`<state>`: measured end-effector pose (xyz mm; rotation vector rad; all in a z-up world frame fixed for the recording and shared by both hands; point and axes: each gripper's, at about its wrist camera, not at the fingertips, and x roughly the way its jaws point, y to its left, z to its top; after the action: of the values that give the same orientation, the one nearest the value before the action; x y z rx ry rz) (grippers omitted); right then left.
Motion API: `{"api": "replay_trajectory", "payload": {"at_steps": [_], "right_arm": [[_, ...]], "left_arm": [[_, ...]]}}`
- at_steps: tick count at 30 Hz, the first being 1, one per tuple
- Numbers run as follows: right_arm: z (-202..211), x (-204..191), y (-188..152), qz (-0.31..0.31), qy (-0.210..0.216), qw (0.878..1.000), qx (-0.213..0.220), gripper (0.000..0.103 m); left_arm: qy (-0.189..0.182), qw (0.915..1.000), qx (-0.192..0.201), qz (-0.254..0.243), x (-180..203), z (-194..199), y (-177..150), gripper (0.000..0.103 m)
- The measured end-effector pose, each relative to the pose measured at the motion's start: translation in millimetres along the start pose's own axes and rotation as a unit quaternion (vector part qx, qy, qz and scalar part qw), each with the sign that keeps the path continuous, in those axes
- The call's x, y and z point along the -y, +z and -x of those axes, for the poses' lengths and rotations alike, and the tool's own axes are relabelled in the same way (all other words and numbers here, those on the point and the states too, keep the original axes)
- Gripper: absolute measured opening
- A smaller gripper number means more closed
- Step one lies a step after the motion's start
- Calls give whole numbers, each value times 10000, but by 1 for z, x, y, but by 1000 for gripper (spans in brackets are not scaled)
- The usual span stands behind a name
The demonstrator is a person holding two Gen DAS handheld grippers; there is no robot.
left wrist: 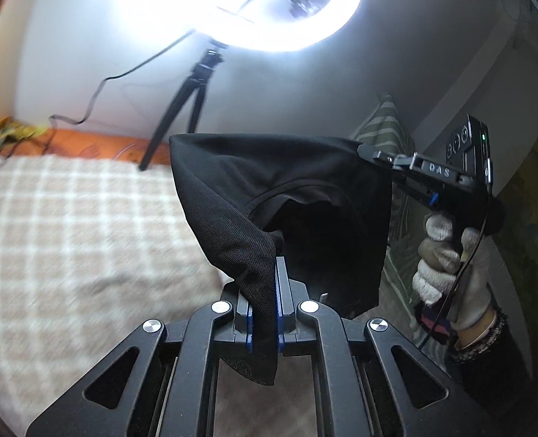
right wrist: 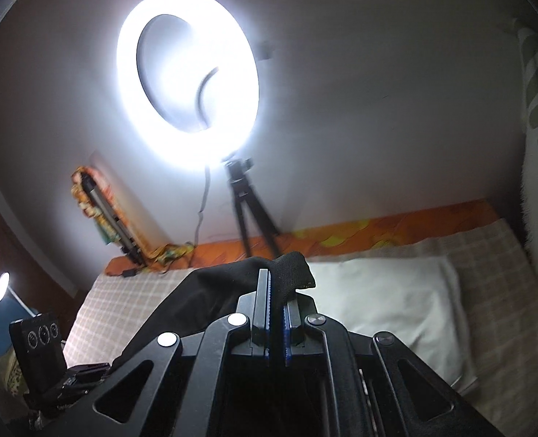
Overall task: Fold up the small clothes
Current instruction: 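Carry the folded shirt with both grippers toward the white tote bag by the pillow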
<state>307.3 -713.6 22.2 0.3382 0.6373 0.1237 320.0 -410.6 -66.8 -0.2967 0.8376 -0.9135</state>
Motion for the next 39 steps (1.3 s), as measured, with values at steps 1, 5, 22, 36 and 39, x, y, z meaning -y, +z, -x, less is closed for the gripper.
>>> {"api": "replay_trajectory", "payload": {"at_steps": [1,5,22,36,39], "right_arm": [[-1,7,5,-8,-57,10000,12,2],[-12,35,20,-70,-233,9997,62,1],[-79,119,-5,-797,-579,9943,-417,41],[-121,142,-25,-1290,42,9886,-781,12],[-119,123,-22,-753,-176,9938,-795,1]], "left_arm": [[26,10000,0,-54,4,-7,3,7],[135,9997,-30,-221,16,-35,11,7],[350,9987,-269,-237,3,-68,1,7],[521,9976,-364,-265,7,-84,-1,7],[511,9976,-371,-270,8,-83,-1,7]]}}
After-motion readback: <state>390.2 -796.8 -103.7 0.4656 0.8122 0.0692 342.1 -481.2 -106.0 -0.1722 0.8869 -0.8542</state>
